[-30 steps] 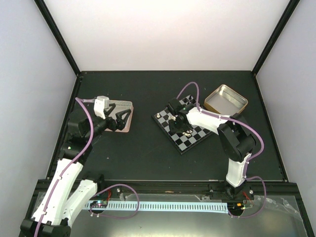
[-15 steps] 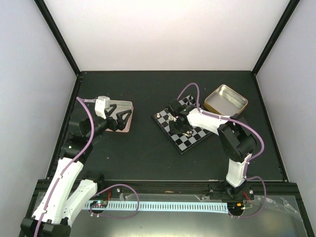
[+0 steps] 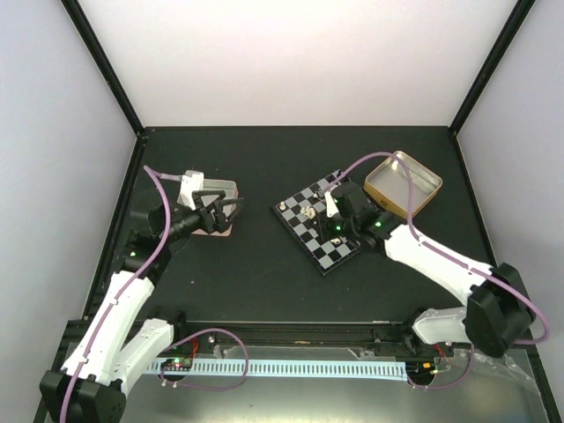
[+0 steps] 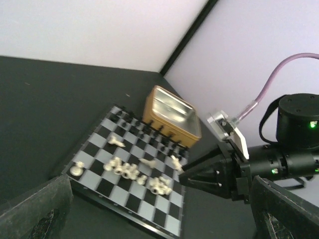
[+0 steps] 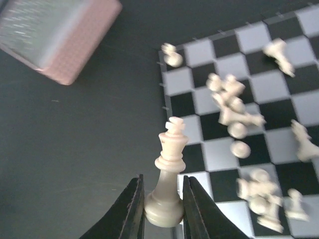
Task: Set up the chess pieces on the board
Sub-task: Pick up the chess piece from the chessboard, then place the chess piece on the chessboard, then pick up the chess piece from the chessboard.
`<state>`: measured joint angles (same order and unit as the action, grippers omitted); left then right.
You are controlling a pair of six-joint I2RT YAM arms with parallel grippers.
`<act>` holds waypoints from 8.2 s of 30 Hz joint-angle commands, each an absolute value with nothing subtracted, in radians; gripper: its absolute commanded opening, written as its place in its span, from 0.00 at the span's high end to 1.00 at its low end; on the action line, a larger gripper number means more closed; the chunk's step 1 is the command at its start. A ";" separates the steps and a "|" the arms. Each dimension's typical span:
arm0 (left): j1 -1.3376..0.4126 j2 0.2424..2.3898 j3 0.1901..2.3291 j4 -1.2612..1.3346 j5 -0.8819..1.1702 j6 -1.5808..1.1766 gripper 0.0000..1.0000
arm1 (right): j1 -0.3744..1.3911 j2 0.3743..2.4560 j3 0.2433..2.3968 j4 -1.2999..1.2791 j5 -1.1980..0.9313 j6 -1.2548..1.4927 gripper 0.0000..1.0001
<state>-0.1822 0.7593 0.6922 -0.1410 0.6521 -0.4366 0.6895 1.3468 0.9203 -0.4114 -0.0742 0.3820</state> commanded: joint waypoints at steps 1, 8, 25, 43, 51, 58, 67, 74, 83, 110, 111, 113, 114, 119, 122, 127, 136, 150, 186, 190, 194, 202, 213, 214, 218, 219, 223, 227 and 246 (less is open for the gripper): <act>-0.199 0.800 0.700 -0.002 0.863 -0.571 0.01 | 0.692 1.237 0.867 -0.163 -0.332 0.286 0.89; -0.256 0.874 0.752 0.015 0.984 -0.688 0.01 | 0.692 1.136 0.859 -0.023 -0.589 0.219 0.89; -0.470 1.141 0.930 -0.065 1.014 -0.651 0.40 | 0.693 1.171 0.905 -0.101 -0.723 0.095 0.88; -0.510 1.201 0.963 -0.166 0.981 -0.528 0.89 | 0.693 1.181 0.901 -0.101 -0.700 0.110 0.86; -0.517 1.184 0.963 -0.215 0.827 -0.451 0.99 | 0.693 1.140 0.878 -0.158 -0.550 0.160 0.49; -0.552 1.192 0.939 -0.261 0.518 -0.327 0.98 | 0.693 0.976 0.789 -0.244 -0.219 0.255 0.30; -0.697 1.274 0.906 -0.183 0.189 -0.186 0.98 | 0.692 0.742 0.772 -0.587 0.333 0.464 0.29; -0.782 1.439 0.907 -0.079 0.048 -0.170 0.99 | 0.691 0.747 0.772 -0.684 0.474 0.604 0.26; -0.803 1.629 0.967 -0.059 0.050 -0.048 0.99 | 0.678 0.951 0.769 -0.625 0.458 0.672 0.25; -0.750 1.848 1.227 -0.312 0.285 -0.044 0.98 | 0.641 0.951 0.856 -0.719 0.441 0.670 0.25; -0.744 1.857 1.238 -0.326 0.293 -0.053 0.99 | 0.641 0.944 0.861 -0.726 0.442 0.672 0.25; -0.732 1.869 1.254 -0.347 0.314 -0.069 0.99 | 0.641 0.930 0.871 -0.739 0.444 0.675 0.25; -0.726 1.875 1.259 -0.355 0.323 -0.079 0.99 | 0.640 0.924 0.876 -0.745 0.446 0.677 0.25; -0.707 1.926 1.324 -0.441 0.357 -0.102 0.98 | 0.641 0.897 0.901 -0.779 0.447 0.686 0.25; -0.706 1.942 1.345 -0.465 0.352 -0.114 0.98 | 0.641 0.877 0.903 -0.782 0.438 0.689 0.25; -0.707 1.968 1.356 -0.484 0.378 -0.146 0.98 | 0.641 0.846 0.898 -0.803 0.429 0.692 0.25; -0.706 1.987 1.388 -0.532 0.374 -0.185 0.98 | 0.639 0.769 0.884 -0.788 0.403 0.651 0.25; -0.738 1.880 1.184 -0.238 0.205 -0.175 0.98 | 0.641 0.747 0.836 -0.683 0.373 0.592 0.25; -0.832 1.791 0.965 -0.068 0.069 -0.141 0.76 | 0.640 0.750 0.752 -0.610 0.349 0.621 0.24; -0.832 1.792 0.966 -0.063 0.070 -0.154 0.67 | 0.640 0.748 0.752 -0.616 0.341 0.623 0.24; -0.832 1.768 0.968 -0.062 0.075 -0.169 0.50 | 0.640 0.741 0.756 -0.624 0.337 0.623 0.24; -0.827 1.675 0.969 -0.072 0.088 -0.192 0.29 | 0.641 0.734 0.765 -0.640 0.324 0.624 0.24; -0.808 1.640 1.011 -0.152 0.118 -0.257 0.30 | 0.640 0.745 0.764 -0.651 0.311 0.645 0.24; -0.805 1.631 1.010 -0.157 0.129 -0.265 0.31 | 0.640 0.753 0.765 -0.653 0.313 0.646 0.24; -0.778 1.549 0.996 -0.190 0.131 -0.308 0.31 | 0.641 0.834 0.776 -0.648 0.301 0.645 0.25; -0.765 1.518 0.987 -0.198 0.130 -0.320 0.32 | 0.639 0.865 0.781 -0.641 0.288 0.642 0.25; -0.698 1.384 0.942 -0.223 0.134 -0.339 0.31 | 0.638 1.036 0.821 -0.602 0.216 0.618 0.28; -0.620 1.258 0.920 -0.266 0.129 -0.375 0.31 | 0.628 1.207 0.896 -0.608 0.168 0.604 0.37; -0.523 1.074 0.873 -0.192 0.202 -0.457 0.26 | 0.520 1.735 1.168 -0.574 0.080 0.335 0.54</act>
